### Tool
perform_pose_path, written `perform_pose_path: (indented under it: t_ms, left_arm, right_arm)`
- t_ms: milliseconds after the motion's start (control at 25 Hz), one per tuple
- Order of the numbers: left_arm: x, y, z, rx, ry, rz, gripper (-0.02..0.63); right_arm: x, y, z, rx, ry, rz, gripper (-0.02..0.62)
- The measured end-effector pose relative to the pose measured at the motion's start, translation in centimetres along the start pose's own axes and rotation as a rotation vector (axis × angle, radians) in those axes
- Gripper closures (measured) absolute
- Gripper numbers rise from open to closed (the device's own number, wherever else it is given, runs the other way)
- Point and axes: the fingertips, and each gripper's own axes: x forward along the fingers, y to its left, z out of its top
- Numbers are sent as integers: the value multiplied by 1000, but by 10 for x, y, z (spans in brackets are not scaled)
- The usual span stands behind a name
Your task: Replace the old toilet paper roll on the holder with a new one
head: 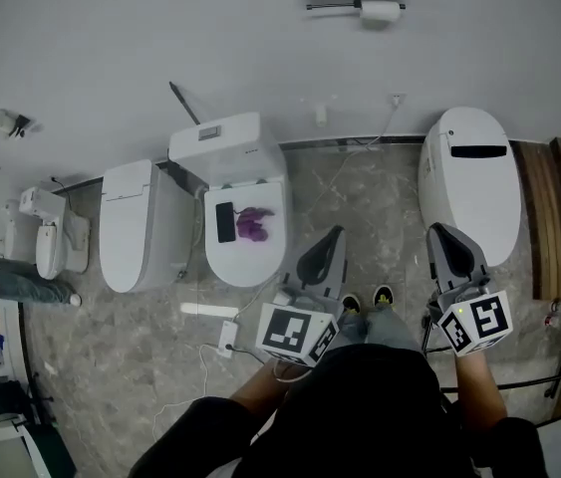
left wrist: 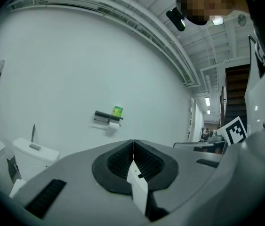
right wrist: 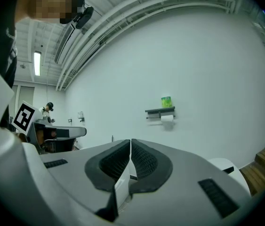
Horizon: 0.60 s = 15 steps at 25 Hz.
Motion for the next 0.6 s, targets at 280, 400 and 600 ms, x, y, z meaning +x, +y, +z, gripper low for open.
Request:
perform_pose_path:
  t_ms: [280, 400, 600]
  left_arm:
    - [19, 9, 4, -13, -9, 35, 583]
    - [32, 16, 8, -4, -14, 63, 583]
    - [68, 17, 15, 9, -10, 94, 583]
  right_arm:
    - [18, -12, 7, -6, -3, 38, 574]
    - [35, -22, 10, -2, -14, 64, 574]
    - [58, -54, 20, 19, -28, 91, 574]
